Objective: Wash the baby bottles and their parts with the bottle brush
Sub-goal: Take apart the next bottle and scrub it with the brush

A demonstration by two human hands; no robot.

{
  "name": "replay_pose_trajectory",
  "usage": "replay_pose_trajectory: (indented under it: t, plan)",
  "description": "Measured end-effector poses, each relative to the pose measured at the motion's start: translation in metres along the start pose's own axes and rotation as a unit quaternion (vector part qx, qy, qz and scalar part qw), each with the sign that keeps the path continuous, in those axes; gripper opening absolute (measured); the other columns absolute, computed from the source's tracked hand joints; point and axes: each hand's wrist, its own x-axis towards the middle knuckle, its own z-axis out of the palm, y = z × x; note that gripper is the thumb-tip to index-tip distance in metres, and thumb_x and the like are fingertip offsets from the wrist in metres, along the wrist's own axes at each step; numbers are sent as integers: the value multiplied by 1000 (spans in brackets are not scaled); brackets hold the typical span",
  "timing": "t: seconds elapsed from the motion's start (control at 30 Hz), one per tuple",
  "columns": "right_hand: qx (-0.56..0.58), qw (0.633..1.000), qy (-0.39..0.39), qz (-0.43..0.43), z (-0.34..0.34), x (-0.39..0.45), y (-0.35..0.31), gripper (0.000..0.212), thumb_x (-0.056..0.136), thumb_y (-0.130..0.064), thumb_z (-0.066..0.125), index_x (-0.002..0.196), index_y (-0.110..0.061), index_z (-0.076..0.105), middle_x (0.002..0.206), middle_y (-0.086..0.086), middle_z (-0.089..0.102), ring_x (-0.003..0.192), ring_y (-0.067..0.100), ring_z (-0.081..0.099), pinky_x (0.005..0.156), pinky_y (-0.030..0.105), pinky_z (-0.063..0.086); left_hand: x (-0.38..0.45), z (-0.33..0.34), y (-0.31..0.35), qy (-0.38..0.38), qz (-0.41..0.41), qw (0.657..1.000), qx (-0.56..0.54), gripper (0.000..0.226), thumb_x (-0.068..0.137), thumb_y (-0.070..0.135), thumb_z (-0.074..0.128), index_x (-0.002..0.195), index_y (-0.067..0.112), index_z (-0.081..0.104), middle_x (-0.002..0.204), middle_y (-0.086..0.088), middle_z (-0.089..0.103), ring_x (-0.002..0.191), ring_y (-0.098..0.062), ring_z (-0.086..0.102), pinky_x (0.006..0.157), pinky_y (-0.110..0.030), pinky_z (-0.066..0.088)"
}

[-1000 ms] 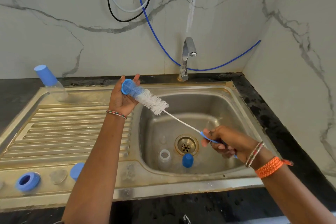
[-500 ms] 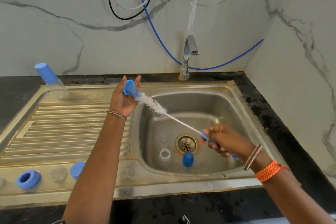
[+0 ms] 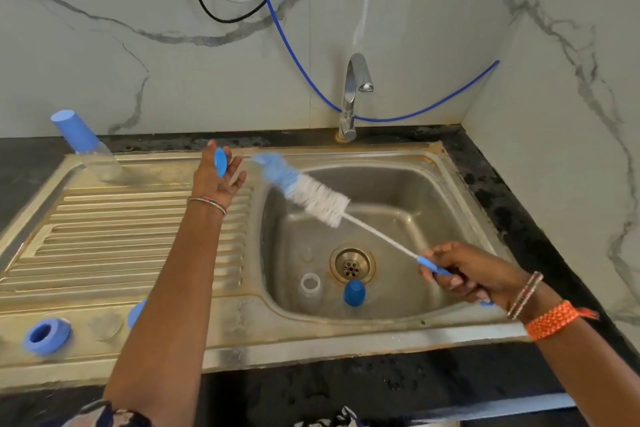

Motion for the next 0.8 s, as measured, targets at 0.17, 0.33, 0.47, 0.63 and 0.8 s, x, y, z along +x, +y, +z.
replay_pose_trajectory:
  t: [0.17,0.33,0.47,0.63,0.8]
  plan:
    - [-183,918,308,-171,-4,47,21,40,99,-14,46,61,-17,58,42,-9,45,38,4,40,47,21,35,10,20,-58,-44,-35,957,283,16,91,21,61,77,17,53,56,7,47,39,-2,37,41,-17,34]
    - [-268,861,390,-185,0,98,24,28,95,-18,50,70,-20,63,76,4,68,77,28,62,71,33,45,35,5,-151,-171,-108,834,513,17,82,9,72,94,5,61,86,-9,58,75,-16,55,65,-23,46]
    - [-287,860,387,-167,-6,121,22,27,95,-23,48,75,-17,65,81,5,69,82,32,62,71,36,47,63,-2,-183,-110,-25,740,663,48,72,16,81,115,5,63,117,-16,60,107,-29,58,97,-30,41]
    - [-293,855,399,-152,-19,140,26,27,95,-26,49,77,-14,65,70,0,64,72,32,60,65,38,49,86,-2,-201,-153,-23,663,732,46,80,-1,68,125,3,57,129,-24,49,118,-33,50,96,-22,31]
    - [-301,848,416,-132,-27,148,31,35,88,-38,42,78,-14,66,62,-1,58,68,34,59,62,37,49,88,-1,-214,-178,-27,629,756,64,83,-4,59,143,8,38,142,-20,39,131,-33,39,106,-26,28]
